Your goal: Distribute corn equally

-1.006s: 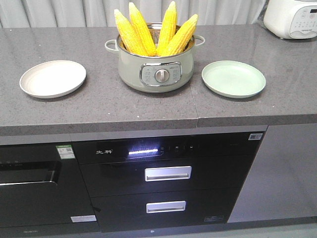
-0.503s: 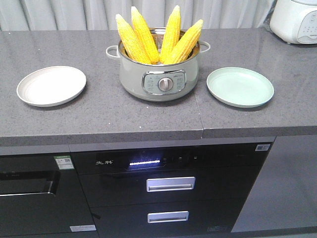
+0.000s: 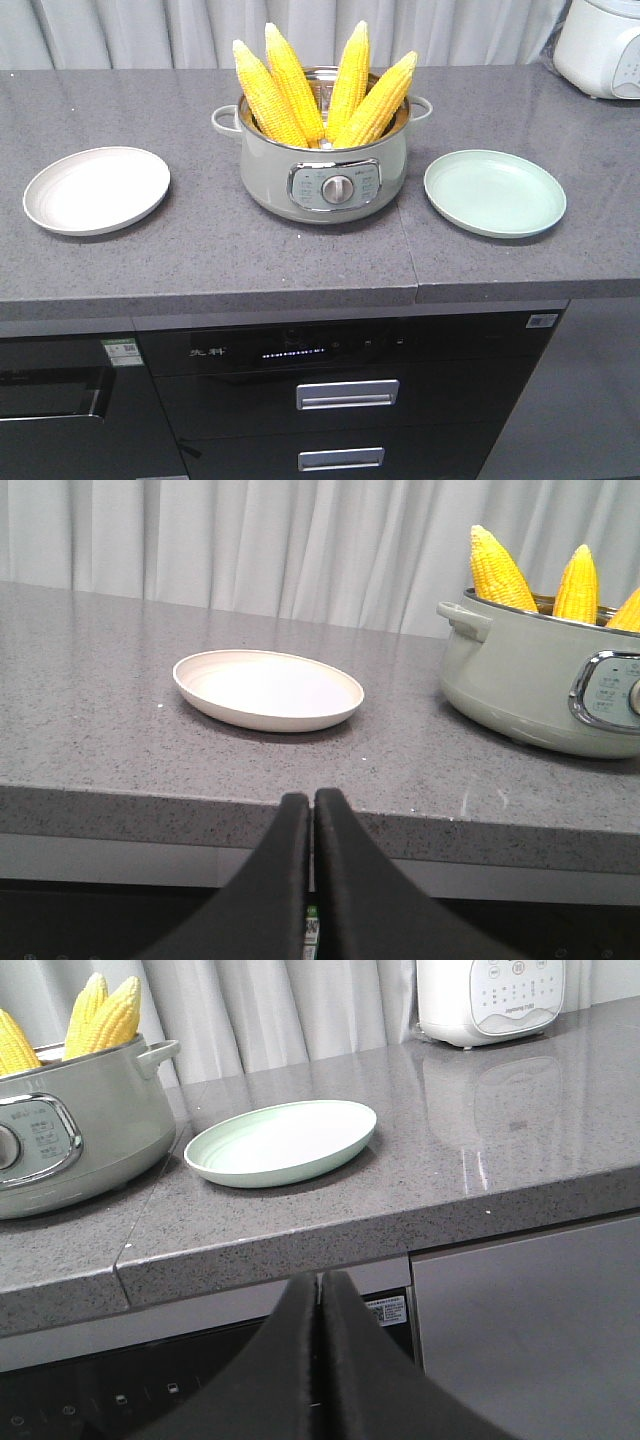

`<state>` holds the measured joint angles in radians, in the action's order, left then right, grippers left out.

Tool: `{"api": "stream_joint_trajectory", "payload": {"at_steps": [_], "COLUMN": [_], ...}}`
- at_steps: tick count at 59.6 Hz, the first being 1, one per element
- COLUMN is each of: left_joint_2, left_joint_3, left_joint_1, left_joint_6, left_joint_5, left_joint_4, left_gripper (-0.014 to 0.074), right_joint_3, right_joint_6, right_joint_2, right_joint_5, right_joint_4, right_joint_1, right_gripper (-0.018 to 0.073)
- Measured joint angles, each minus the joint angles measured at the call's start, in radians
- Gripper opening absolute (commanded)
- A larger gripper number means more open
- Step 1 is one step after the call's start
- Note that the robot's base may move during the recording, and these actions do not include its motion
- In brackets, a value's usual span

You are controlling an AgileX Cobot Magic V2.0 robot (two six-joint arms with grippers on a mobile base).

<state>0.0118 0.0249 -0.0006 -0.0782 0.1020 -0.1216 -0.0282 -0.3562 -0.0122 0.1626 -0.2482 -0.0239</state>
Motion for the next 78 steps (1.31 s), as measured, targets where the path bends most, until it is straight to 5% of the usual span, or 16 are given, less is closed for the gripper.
{"api": "stream_joint_trajectory", "payload": {"at_steps": [78], "left_joint_2": [0.0], "left_joint_3": [0.0], "left_joint_1": [0.0], "left_joint_6": [0.0], "left_joint_5": [0.0], "left_joint_4": [0.0], "left_gripper": [-0.0006], "right_joint_3": [0.0], "right_joint_6": [0.0], "right_joint_2": [0.0], "right_joint_5": [0.0], "right_joint_4": [0.0], "right_joint_1": [0.0], "right_gripper": [-0.0002]}}
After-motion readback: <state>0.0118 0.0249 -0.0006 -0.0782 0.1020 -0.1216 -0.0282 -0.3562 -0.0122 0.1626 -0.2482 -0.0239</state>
